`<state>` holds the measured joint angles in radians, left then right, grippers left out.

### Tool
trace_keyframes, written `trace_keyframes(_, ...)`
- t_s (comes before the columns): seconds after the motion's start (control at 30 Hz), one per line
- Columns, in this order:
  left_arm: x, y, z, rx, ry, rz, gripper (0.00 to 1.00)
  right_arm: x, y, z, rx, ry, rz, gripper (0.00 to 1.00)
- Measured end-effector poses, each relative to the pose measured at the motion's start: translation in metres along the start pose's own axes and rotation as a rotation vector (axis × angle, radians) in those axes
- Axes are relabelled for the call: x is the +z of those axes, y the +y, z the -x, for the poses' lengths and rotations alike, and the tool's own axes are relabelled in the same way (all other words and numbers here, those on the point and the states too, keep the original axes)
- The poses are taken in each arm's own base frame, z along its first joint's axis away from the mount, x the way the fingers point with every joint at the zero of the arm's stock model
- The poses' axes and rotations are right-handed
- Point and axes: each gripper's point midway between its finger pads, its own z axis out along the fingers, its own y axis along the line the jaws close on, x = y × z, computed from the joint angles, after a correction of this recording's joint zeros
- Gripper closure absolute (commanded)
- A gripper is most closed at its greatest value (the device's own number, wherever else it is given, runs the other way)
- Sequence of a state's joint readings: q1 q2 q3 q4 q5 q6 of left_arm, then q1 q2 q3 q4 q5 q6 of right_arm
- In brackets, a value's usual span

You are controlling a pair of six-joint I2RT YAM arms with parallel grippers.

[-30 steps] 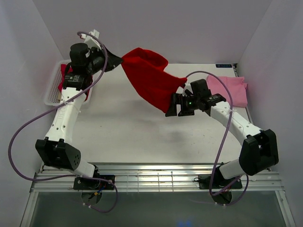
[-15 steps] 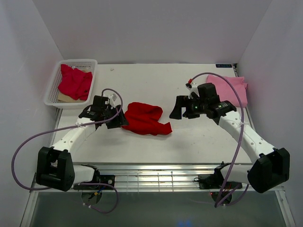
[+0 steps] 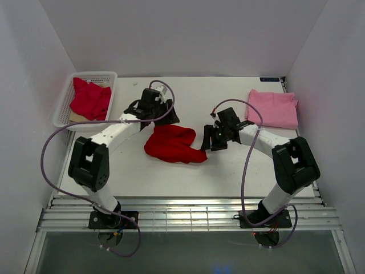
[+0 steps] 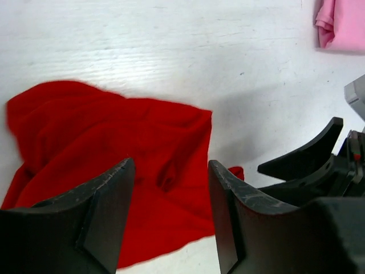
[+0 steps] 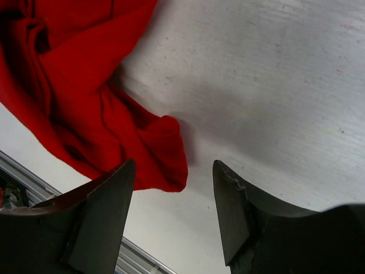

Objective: Fold and stack the t-shirts
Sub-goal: Flatten out the tshirt

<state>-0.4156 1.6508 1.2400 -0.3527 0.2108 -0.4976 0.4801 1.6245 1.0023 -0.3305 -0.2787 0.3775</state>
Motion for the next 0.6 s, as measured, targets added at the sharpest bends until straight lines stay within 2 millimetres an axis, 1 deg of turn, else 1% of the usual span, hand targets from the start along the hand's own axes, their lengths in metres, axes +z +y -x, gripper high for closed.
trace_keyframes(0.07,0.025,-0.018,-0.002,0.036,0.019,-0.014,0.36,0.007,-0.001,0.001,-0.005,0.006,-0.008,0.42)
trace_keyframes(0.17,0.050,-0.039,-0.014,0.084,0.055,-0.023,0.36,0.010,0.006,-0.001,-0.022,0.007,-0.004,0.45)
trace_keyframes(0.23,0.061,-0.051,-0.028,0.118,0.082,-0.027,0.36,0.011,0.010,0.000,-0.033,0.003,0.002,0.47)
trace_keyframes(0.3,0.066,-0.059,-0.041,0.148,0.101,-0.029,0.36,0.012,0.012,-0.001,-0.039,0.003,0.004,0.50)
trace_keyframes(0.33,0.069,-0.062,-0.047,0.162,0.111,-0.026,0.37,0.012,0.013,-0.001,-0.040,0.003,0.005,0.52)
trace_keyframes(0.4,0.073,-0.066,-0.059,0.187,0.130,-0.023,0.37,0.013,0.015,-0.001,-0.045,0.000,0.011,0.54)
trace_keyframes(0.47,0.077,-0.067,-0.067,0.202,0.143,-0.013,0.37,0.013,0.017,0.000,-0.048,-0.004,0.018,0.57)
trace_keyframes(0.53,0.081,-0.058,-0.073,0.206,0.152,0.013,0.37,0.014,0.019,0.000,-0.049,-0.005,0.024,0.60)
trace_keyframes(0.6,0.084,-0.048,-0.079,0.208,0.163,0.042,0.37,0.014,0.021,-0.001,-0.051,-0.003,0.029,0.61)
